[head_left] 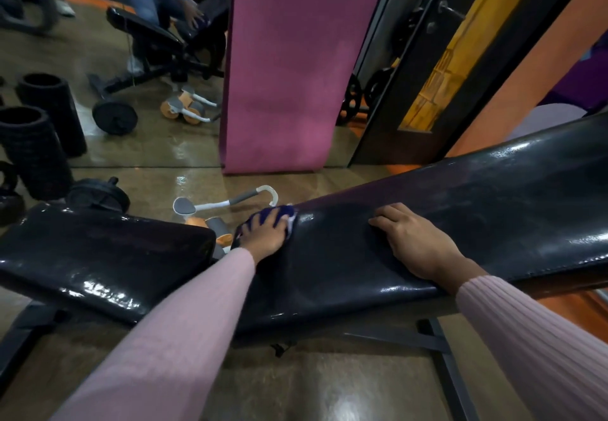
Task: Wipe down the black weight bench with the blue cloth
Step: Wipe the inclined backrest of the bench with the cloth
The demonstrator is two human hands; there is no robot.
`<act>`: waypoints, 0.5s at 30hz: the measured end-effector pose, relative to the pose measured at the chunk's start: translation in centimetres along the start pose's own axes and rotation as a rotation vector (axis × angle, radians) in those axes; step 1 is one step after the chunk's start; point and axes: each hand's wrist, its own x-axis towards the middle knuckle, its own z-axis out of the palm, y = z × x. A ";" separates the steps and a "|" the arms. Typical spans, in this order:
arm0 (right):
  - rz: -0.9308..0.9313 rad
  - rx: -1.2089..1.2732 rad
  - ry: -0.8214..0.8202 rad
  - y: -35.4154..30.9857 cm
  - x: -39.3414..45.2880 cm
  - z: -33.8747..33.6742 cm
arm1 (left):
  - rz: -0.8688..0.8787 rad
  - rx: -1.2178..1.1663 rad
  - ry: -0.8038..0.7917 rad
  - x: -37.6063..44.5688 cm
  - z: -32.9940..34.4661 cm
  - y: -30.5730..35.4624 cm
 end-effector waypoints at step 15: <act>-0.077 -0.143 0.070 -0.2 0.1 -0.2 | 0.069 0.001 -0.035 -6.4 1.5 4.0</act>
